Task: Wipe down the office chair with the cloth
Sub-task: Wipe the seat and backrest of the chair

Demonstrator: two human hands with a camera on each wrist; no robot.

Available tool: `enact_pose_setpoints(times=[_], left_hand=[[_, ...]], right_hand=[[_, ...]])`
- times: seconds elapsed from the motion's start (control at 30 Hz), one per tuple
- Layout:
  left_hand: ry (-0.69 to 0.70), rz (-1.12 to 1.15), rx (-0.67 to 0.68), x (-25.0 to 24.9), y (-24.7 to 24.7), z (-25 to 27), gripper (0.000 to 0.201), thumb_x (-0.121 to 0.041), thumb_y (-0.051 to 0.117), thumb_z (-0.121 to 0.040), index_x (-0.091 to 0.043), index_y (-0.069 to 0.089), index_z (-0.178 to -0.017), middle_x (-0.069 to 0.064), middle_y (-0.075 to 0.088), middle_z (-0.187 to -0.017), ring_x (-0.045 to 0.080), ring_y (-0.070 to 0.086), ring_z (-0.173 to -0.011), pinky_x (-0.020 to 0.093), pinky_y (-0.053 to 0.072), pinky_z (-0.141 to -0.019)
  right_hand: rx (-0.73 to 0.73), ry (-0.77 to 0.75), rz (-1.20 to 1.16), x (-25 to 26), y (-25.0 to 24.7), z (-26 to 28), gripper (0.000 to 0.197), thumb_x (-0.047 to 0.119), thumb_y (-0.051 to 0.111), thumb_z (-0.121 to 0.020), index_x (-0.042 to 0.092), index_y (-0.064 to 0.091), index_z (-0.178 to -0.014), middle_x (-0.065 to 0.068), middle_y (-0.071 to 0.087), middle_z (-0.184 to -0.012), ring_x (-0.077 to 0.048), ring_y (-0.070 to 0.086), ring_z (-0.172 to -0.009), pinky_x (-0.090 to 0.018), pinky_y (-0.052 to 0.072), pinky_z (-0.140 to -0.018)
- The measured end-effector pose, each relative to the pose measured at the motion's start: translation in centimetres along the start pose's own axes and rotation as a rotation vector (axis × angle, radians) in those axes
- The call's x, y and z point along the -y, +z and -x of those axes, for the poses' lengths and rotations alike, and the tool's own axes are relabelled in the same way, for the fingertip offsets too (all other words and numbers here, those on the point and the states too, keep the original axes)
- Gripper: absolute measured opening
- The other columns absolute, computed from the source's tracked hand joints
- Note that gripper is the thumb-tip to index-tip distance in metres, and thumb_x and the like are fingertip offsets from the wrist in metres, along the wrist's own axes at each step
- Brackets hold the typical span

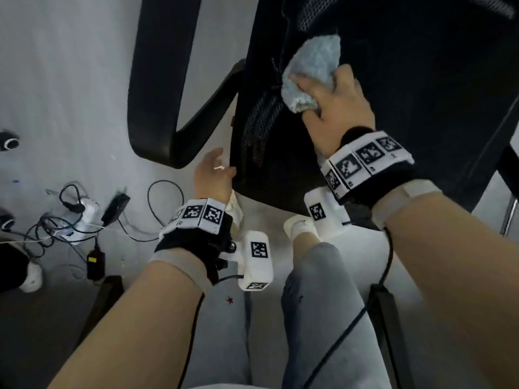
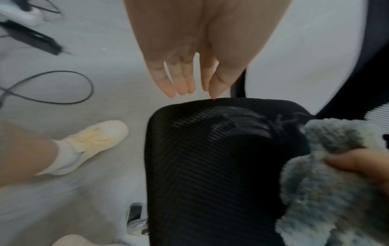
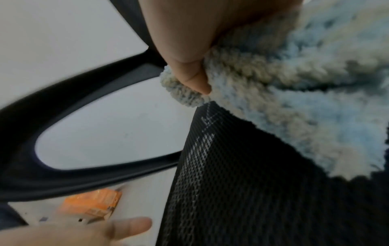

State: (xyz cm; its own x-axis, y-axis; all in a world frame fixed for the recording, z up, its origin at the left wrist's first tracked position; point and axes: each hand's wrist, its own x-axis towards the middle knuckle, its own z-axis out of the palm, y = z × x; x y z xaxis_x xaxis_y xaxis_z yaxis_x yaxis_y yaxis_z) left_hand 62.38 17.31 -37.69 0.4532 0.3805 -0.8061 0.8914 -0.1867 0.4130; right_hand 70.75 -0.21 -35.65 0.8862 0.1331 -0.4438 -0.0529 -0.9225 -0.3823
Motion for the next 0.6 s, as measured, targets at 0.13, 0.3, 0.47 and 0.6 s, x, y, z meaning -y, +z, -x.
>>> enact_pose_setpoints(times=[0.13, 0.3, 0.47, 0.6], left_hand=[[-0.032, -0.039, 0.163, 2.6, -0.4, -2.1, 0.049, -0.009, 0.041, -0.094, -0.024, 0.035, -0.14, 0.006, 0.042, -0.143, 0.021, 0.042, -0.13, 0.039, 0.037, -0.107], [0.007, -0.047, 0.306, 2.3, -0.2, -2.8, 0.053, -0.004, 0.036, -0.095, -0.029, 0.03, -0.141, -0.002, 0.051, -0.127, 0.013, 0.051, -0.107, 0.032, 0.051, -0.085], [-0.001, -0.183, 0.384, 1.8, -0.3, -3.4, 0.057, -0.001, 0.034, -0.095, -0.031, 0.025, -0.143, 0.003, 0.053, -0.119, 0.018, 0.052, -0.105, 0.043, 0.048, -0.092], [-0.065, -0.159, 0.418, 2.0, -0.4, -3.6, 0.055, -0.002, 0.032, -0.096, -0.031, 0.024, -0.143, 0.001, 0.05, -0.115, 0.013, 0.049, -0.106, 0.032, 0.047, -0.089]], right_hand=[[-0.018, -0.027, 0.162, 1.1, 3.9, -1.7, 0.047, 0.04, 0.049, -0.088, 0.042, 0.038, -0.134, -0.005, 0.02, -0.151, -0.033, 0.017, -0.137, -0.053, 0.027, -0.105], [0.125, -0.323, 0.284, 1.7, 8.5, 3.1, 0.051, 0.029, 0.06, -0.076, 0.038, 0.051, -0.126, 0.002, 0.039, -0.144, -0.025, 0.015, -0.127, -0.06, 0.024, -0.103], [0.107, -0.502, 0.441, -0.1, 5.7, 0.1, 0.047, 0.019, 0.048, -0.086, 0.04, 0.048, -0.129, 0.001, 0.038, -0.146, -0.033, 0.029, -0.128, -0.051, 0.032, -0.1], [-0.088, -0.056, 0.232, 0.5, 3.0, -3.8, 0.048, 0.02, 0.044, -0.092, 0.035, 0.037, -0.137, -0.003, 0.021, -0.153, -0.038, 0.022, -0.134, -0.05, 0.024, -0.106]])
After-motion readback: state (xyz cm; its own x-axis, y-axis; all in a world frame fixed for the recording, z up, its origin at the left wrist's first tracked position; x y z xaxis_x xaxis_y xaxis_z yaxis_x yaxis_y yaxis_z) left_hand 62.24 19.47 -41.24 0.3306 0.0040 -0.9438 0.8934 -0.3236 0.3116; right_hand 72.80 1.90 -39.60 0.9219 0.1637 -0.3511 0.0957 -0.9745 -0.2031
